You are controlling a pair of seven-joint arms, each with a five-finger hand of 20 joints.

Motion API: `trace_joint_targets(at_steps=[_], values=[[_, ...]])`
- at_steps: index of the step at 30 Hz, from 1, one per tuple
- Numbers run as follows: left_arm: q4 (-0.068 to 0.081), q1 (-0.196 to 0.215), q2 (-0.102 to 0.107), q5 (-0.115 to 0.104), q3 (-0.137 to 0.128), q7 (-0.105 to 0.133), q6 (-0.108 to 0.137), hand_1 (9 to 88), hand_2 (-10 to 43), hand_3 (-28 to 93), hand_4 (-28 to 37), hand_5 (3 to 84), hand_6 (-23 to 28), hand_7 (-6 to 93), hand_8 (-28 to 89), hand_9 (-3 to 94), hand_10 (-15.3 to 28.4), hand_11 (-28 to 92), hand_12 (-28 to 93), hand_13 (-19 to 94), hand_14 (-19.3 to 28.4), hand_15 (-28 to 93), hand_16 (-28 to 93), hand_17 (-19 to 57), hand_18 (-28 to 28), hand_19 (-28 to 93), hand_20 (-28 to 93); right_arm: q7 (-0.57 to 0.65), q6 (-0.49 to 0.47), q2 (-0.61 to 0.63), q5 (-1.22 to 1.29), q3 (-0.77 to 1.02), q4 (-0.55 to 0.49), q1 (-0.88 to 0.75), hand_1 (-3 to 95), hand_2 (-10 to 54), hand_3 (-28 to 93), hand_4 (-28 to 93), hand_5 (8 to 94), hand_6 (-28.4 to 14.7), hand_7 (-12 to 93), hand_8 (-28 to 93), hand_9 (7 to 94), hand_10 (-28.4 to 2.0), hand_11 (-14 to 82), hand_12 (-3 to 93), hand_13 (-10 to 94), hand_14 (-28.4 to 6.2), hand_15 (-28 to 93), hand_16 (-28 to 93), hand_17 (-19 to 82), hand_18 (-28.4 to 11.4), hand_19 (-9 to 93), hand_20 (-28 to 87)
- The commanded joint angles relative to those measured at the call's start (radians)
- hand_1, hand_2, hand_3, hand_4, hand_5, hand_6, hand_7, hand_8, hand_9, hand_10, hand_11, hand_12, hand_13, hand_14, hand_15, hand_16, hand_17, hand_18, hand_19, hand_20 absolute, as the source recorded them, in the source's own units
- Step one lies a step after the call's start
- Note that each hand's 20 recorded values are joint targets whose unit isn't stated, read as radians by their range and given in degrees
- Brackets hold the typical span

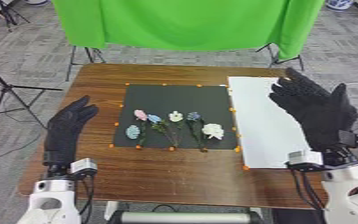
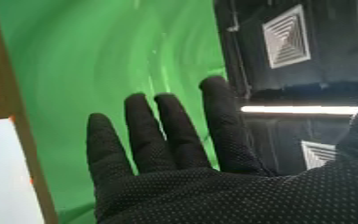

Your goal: Arrange flowers

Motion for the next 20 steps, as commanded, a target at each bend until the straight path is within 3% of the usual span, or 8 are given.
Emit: trace_joint_targets(at_steps=[1,7,11,14,17,20], values=[[0.003,0.001,-0.007,0.007,0.004,0.009,-0.012,23.0,-2.4,74,-26.9,48.3,0.9,14.3,-8,49.1,12.9,18,11,40,16.9,17,0,8.7,12.3,6,19,0.008,-0.001,0.001,-0.013,-0.025,0.026,0.035,-0.4,0.2,74,-21,41.6,-0.7,7,-7,36.3,-13.9,3.5,9.3,29,-16.1,6,15,12,-17.7,7,21],[0.008,-0.023,-0.016,0.018,0.021,0.017,-0.015,23.3,-2.7,74,-26.4,48.5,0.9,14.5,-8,49.3,13.0,19,11,40,17.0,18,0,8.7,12.3,6,19,-0.007,0.027,0.005,0.024,-0.040,0.032,0.044,0.2,0.2,75,-20,44.0,-0.7,8,-7,39.5,-14.4,4.2,10.1,32,-16.6,8,15,14,-17.9,8,21],[0.017,-0.050,-0.023,0.061,0.033,0.023,-0.015,23.7,-2.8,74,-26.4,48.5,0.9,14.6,-8,49.4,13.0,19,11,40,17.0,18,0,8.6,12.3,6,19,-0.038,0.036,0.011,0.028,-0.043,0.038,0.059,0.7,0.1,75,-20,44.7,-0.8,8,-7,39.9,-14.4,4.2,10.5,32,-16.1,9,15,14,-17.5,8,22],[0.025,-0.068,-0.032,0.074,0.053,0.021,-0.015,23.8,-2.7,74,-26.3,48.6,0.9,14.5,-8,49.5,13.0,19,11,40,17.0,18,0,8.6,12.2,6,19,-0.043,0.042,0.009,0.027,-0.034,0.040,0.065,0.9,-0.4,76,-20,45.1,-0.7,9,-7,40.4,-14.5,4.3,10.6,32,-16.0,9,15,15,-17.0,7,22],[0.024,-0.069,-0.044,0.093,0.056,0.023,-0.023,23.9,-2.6,73,-26.3,48.6,1.0,14.5,-8,49.5,13.0,19,11,40,17.0,18,0,8.5,12.2,6,19,-0.045,0.034,0.003,0.029,-0.033,0.047,0.081,1.0,-0.6,76,-20,45.3,-0.6,9,-7,40.7,-14.5,4.3,10.6,32,-16.0,9,14,15,-16.8,7,22],[0.023,-0.072,-0.051,0.089,0.054,0.029,-0.018,24.0,-2.6,73,-26.2,48.7,0.9,14.6,-8,49.5,12.9,19,11,40,17.1,19,0,8.5,12.2,6,18,-0.059,0.019,-0.005,0.014,-0.039,0.055,0.107,1.2,-0.7,76,-20,45.3,-0.6,9,-8,40.7,-14.5,4.3,10.7,32,-16.1,9,14,15,-16.8,7,22]])
